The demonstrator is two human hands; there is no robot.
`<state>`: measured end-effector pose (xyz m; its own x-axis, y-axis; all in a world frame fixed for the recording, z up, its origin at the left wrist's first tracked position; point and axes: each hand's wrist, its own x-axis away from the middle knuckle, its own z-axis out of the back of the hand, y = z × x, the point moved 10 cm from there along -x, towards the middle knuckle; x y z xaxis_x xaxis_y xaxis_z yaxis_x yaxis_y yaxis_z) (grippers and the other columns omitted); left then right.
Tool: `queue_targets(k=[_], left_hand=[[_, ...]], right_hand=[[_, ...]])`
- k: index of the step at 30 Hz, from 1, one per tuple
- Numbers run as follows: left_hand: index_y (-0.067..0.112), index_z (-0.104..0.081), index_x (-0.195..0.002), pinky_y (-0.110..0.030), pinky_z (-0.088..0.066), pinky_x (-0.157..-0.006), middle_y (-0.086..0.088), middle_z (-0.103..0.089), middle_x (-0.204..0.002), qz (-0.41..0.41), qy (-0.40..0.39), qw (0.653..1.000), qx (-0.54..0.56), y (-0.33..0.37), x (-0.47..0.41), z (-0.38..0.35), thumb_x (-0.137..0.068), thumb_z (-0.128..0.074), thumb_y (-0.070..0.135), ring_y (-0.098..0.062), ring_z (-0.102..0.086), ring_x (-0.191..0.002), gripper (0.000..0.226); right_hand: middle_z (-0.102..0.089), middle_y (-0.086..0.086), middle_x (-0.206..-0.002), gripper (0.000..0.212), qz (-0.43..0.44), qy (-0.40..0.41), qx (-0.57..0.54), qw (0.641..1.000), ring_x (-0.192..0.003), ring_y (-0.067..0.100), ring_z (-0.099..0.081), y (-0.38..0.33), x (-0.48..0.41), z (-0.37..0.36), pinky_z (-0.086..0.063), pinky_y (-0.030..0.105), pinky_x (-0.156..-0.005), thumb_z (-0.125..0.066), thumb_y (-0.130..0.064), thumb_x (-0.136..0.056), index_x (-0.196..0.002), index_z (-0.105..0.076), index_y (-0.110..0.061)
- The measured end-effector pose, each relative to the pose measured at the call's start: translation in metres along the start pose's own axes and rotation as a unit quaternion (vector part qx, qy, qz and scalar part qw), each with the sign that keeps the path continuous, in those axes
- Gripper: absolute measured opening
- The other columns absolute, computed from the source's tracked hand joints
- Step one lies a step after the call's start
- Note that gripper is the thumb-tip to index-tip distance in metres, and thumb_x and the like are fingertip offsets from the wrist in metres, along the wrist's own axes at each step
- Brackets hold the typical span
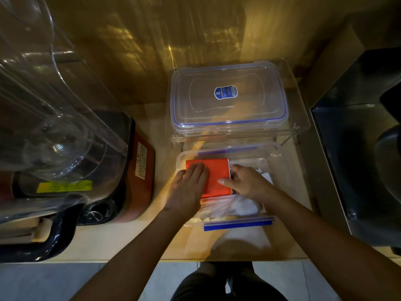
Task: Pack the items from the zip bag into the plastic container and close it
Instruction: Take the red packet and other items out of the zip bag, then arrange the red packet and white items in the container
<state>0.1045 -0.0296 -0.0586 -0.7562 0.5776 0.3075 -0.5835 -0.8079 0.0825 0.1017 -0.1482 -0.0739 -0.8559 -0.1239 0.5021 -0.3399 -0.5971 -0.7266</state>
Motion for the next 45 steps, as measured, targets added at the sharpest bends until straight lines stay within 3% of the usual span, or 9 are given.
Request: queue_targets(k=[3, 7, 14, 17, 23, 33, 38, 42, 45], left_hand=[[0.011, -0.014, -0.147, -0.040, -0.018, -0.114, -0.011, -0.018, -0.157, 0.001, 0.015, 1.000, 0.014, -0.005, -0.003, 0.007, -0.090, -0.044, 0.020, -0.026, -0.017, -0.144, 0.065], [0.016, -0.028, -0.142, -0.041, -0.023, -0.111, -0.010, -0.030, -0.151, 0.004, 0.032, 0.998, 0.050, -0.003, 0.000, 0.016, -0.088, -0.051, 0.029, -0.028, -0.030, -0.137, 0.060], [0.017, -0.064, -0.101, -0.033, -0.049, -0.074, -0.006, -0.071, -0.097, -0.004, 0.135, 0.980, 0.148, 0.012, 0.013, 0.047, -0.086, -0.056, 0.027, -0.029, -0.065, -0.085, 0.019], [0.026, -0.063, -0.103, -0.030, -0.048, -0.077, 0.004, -0.071, -0.104, 0.014, 0.103, 0.975, 0.199, 0.009, 0.012, 0.039, -0.087, -0.055, 0.040, -0.019, -0.065, -0.092, 0.023], [0.030, -0.065, -0.112, -0.031, -0.044, -0.092, 0.004, -0.070, -0.112, -0.064, 0.054, 0.994, 0.075, 0.026, 0.015, 0.025, -0.090, -0.052, 0.033, -0.018, -0.061, -0.107, 0.025], [0.027, -0.055, -0.118, -0.029, -0.047, -0.072, -0.002, -0.067, -0.113, 0.012, -0.040, 0.996, 0.083, 0.022, 0.012, 0.003, -0.088, -0.057, 0.026, -0.022, -0.065, -0.095, 0.030], [0.030, -0.042, -0.134, -0.036, -0.055, -0.082, -0.005, -0.060, -0.128, -0.034, -0.038, 0.995, 0.090, 0.038, 0.012, 0.001, -0.090, -0.054, 0.019, -0.027, -0.062, -0.103, 0.047], [0.026, -0.048, -0.129, -0.032, -0.050, -0.077, -0.006, -0.063, -0.122, -0.018, -0.031, 0.996, 0.079, 0.035, 0.010, 0.001, -0.089, -0.056, 0.022, -0.026, -0.064, -0.099, 0.041], [0.026, -0.054, -0.123, -0.034, -0.052, -0.077, -0.006, -0.067, -0.115, -0.010, -0.028, 0.996, 0.082, 0.036, 0.009, 0.002, -0.090, -0.053, 0.023, -0.026, -0.065, -0.094, 0.033]], right_hand=[[-0.068, 0.009, -0.108, 0.016, 0.029, 0.019, 0.000, 0.999, -0.097, 0.019, -0.064, -0.001, 0.005, 0.016, -0.052, 0.031, -0.084, -0.055, -0.013, -0.091, -0.107, -0.057, -0.009], [-0.062, 0.001, -0.121, 0.044, 0.087, -0.059, 0.148, 0.983, -0.109, 0.011, -0.056, -0.007, 0.016, 0.022, -0.041, 0.008, -0.078, -0.050, 0.008, -0.084, -0.121, -0.059, -0.014], [-0.069, 0.003, -0.092, 0.017, 0.145, 0.001, 0.275, 0.950, -0.089, 0.017, -0.059, -0.017, 0.023, 0.019, -0.036, 0.026, -0.076, -0.053, -0.018, -0.088, -0.089, -0.069, -0.015], [-0.068, 0.009, -0.073, 0.023, 0.181, 0.004, 0.255, 0.950, -0.070, 0.021, -0.059, -0.026, 0.026, 0.007, -0.032, 0.028, -0.065, -0.054, -0.023, -0.087, -0.073, -0.065, -0.010], [-0.072, 0.006, -0.079, 0.020, 0.221, 0.013, 0.214, 0.952, -0.073, 0.020, -0.062, -0.044, 0.029, -0.005, -0.037, 0.026, -0.072, -0.062, -0.030, -0.085, -0.089, -0.069, -0.012], [-0.067, 0.004, -0.094, 0.009, 0.151, -0.054, 0.196, 0.967, -0.093, 0.019, -0.058, -0.001, 0.031, 0.010, -0.045, 0.034, -0.081, -0.058, -0.014, -0.084, -0.086, -0.067, -0.012], [-0.062, 0.001, -0.099, 0.018, 0.205, 0.004, 0.268, 0.942, -0.100, 0.018, -0.051, -0.009, 0.029, 0.006, -0.023, 0.024, -0.084, -0.062, -0.029, -0.082, -0.093, -0.066, -0.016], [-0.058, -0.004, -0.113, 0.041, 0.146, -0.047, 0.270, 0.950, -0.110, 0.015, -0.046, 0.008, 0.024, 0.002, -0.021, 0.032, -0.095, -0.058, -0.049, -0.079, -0.112, -0.056, -0.025], [-0.053, -0.004, -0.102, 0.033, 0.184, 0.012, 0.313, 0.932, -0.100, 0.016, -0.045, -0.005, 0.028, 0.011, -0.022, 0.028, -0.084, -0.061, -0.045, -0.079, -0.100, -0.056, -0.020]])
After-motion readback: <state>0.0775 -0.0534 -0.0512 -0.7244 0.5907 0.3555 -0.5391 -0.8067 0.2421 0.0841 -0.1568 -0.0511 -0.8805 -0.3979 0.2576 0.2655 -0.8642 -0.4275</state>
